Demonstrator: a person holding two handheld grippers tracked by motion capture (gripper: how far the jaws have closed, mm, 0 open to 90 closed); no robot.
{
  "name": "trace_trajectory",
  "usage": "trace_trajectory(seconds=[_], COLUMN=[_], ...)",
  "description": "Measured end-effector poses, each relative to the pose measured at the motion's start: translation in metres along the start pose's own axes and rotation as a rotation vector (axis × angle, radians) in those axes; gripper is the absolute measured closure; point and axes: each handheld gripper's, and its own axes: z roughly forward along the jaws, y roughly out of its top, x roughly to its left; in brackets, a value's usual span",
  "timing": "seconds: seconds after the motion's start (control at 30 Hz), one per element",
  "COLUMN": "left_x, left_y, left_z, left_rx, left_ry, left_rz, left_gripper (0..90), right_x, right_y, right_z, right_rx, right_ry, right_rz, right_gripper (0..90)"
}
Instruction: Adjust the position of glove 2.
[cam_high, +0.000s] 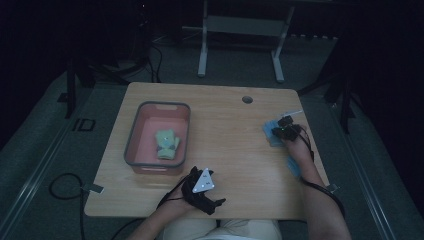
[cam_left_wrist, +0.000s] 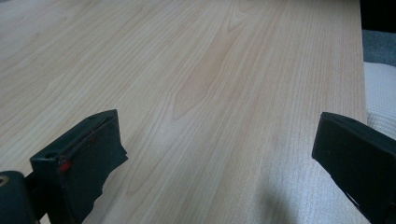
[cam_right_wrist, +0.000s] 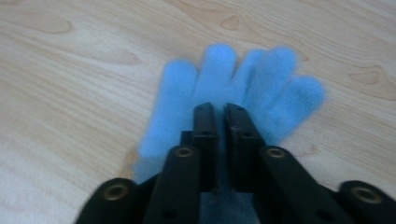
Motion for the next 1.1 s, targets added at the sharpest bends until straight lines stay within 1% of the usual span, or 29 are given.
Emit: trace_trajectory(seconds=[0.03, 0.07, 0.1, 0.13, 0.17, 0.23, 0.27, 0.3, 0.33, 0.37, 0.4, 0.43, 0.5, 0.53, 0.57, 0.6, 0.67, 0.7, 0.77, 0.8, 0.83, 0.87, 0.9, 0.93, 1.0, 1.07, 1.1], left_x=[0.0, 0.0, 0.0, 0.0, 0.0, 0.001, 0.001, 0.001, 0.001, 0.0, 0.0, 0.0, 0.0, 0.0, 0.001, 0.001, 0.001, 0.001, 0.001, 0.001, 0.001, 0.001, 0.001, 0.001, 0.002, 0.002, 0.002], left_y=[0.0, 0.0, 0.0, -0.001, -0.001, -0.001, -0.001, -0.001, -0.001, -0.001, -0.001, -0.002, -0.002, -0.003, -0.003, -0.003, -0.003, -0.003, -0.004, -0.004, -0.004, -0.004, -0.004, -0.004, -0.004, -0.004, -0.004], left_z=[0.0, 0.0, -0.001, -0.001, -0.001, -0.001, -0.001, -0.001, -0.001, -0.001, -0.001, -0.001, -0.001, 0.0, 0.0, -0.001, 0.0, 0.0, 0.0, 0.0, 0.0, 0.0, 0.0, 0.0, -0.001, -0.001, -0.001], left_rx=[-0.001, -0.004, -0.009, -0.014, -0.016, -0.019, -0.02, -0.021, -0.021, -0.021, -0.022, -0.024, -0.022, -0.021, -0.019, -0.021, -0.022, -0.018, -0.02, -0.018, -0.021, -0.022, -0.018, -0.018, -0.022, -0.024, -0.025], left_ry=[0.0, 0.0, 0.002, 0.001, 0.005, 0.012, 0.012, 0.013, 0.015, 0.016, 0.018, 0.019, 0.024, 0.027, 0.032, 0.032, 0.032, 0.033, 0.03, 0.03, 0.031, 0.031, 0.032, 0.033, 0.031, 0.029, 0.03], left_rz=[0.0, -0.002, -0.003, -0.002, -0.004, -0.004, -0.007, -0.007, -0.005, -0.005, -0.004, -0.003, -0.001, -0.004, -0.003, -0.003, -0.006, 0.0, 0.0, 0.001, 0.001, 0.0, -0.003, -0.001, -0.002, -0.005, -0.009], left_gripper=[1.6, 1.6, 1.6, 1.6, 1.6, 1.6, 1.6, 1.6, 1.6, 1.6, 1.6, 1.6, 1.6, 1.6, 1.6, 1.6, 1.6, 1.6, 1.6, 1.6, 1.6, 1.6, 1.6, 1.6, 1.6, 1.6, 1.6], right_x=[0.003, 0.004, 0.006, 0.009, 0.012, 0.021, 0.029, 0.034, 0.041, 0.049, 0.057, 0.066, 0.084, 0.092, 0.101, 0.11, 0.126, 0.134, 0.148, 0.153, 0.158, 0.162, 0.163, 0.165, 0.167, 0.167, 0.167], right_y=[0.002, 0.003, 0.004, 0.005, 0.006, 0.009, 0.012, 0.013, 0.015, 0.016, 0.017, 0.018, 0.018, 0.018, 0.018, 0.016, 0.013, 0.01, 0.004, 0.001, -0.003, -0.006, -0.009, -0.012, -0.015, -0.019, -0.019], right_z=[0.0, 0.0, -0.001, -0.003, -0.006, -0.015, -0.023, -0.028, -0.034, -0.041, -0.048, -0.055, -0.07, -0.076, -0.082, -0.088, -0.096, -0.099, -0.101, -0.101, -0.1, -0.099, -0.098, -0.096, -0.093, -0.089, -0.086], right_rx=[0.005, 0.007, 0.001, 0.0, -0.004, -0.038, -0.056, -0.073, -0.09, -0.104, -0.126, -0.146, -0.185, -0.198, -0.209, -0.219, -0.225, -0.234, -0.226, -0.225, -0.218, -0.209, -0.209, -0.202, -0.189, -0.184, -0.183], right_ry=[-0.015, -0.02, -0.01, -0.006, -0.006, 0.01, 0.01, 0.021, 0.041, 0.047, 0.064, 0.091, 0.107, 0.133, 0.138, 0.124, 0.167, 0.167, 0.154, 0.153, 0.142, 0.14, 0.148, 0.141, 0.142, 0.131, 0.124], right_rz=[0.009, 0.032, 0.058, 0.071, 0.074, 0.086, 0.082, 0.09, 0.095, 0.089, 0.093, 0.097, 0.096, 0.1, 0.103, 0.106, 0.125, 0.139, 0.137, 0.15, 0.146, 0.155, 0.162, 0.154, 0.156, 0.159, 0.152], right_gripper=[86.0, 86.7, 87.2, 87.8, 88.0, 88.1, 88.2, 88.2, 88.2, 88.3, 88.3, 88.2, 88.3, 88.3, 88.3, 88.3, 88.3, 88.3, 88.3, 88.3, 88.2, 88.3, 88.2, 88.2, 88.1, 88.1, 88.0])
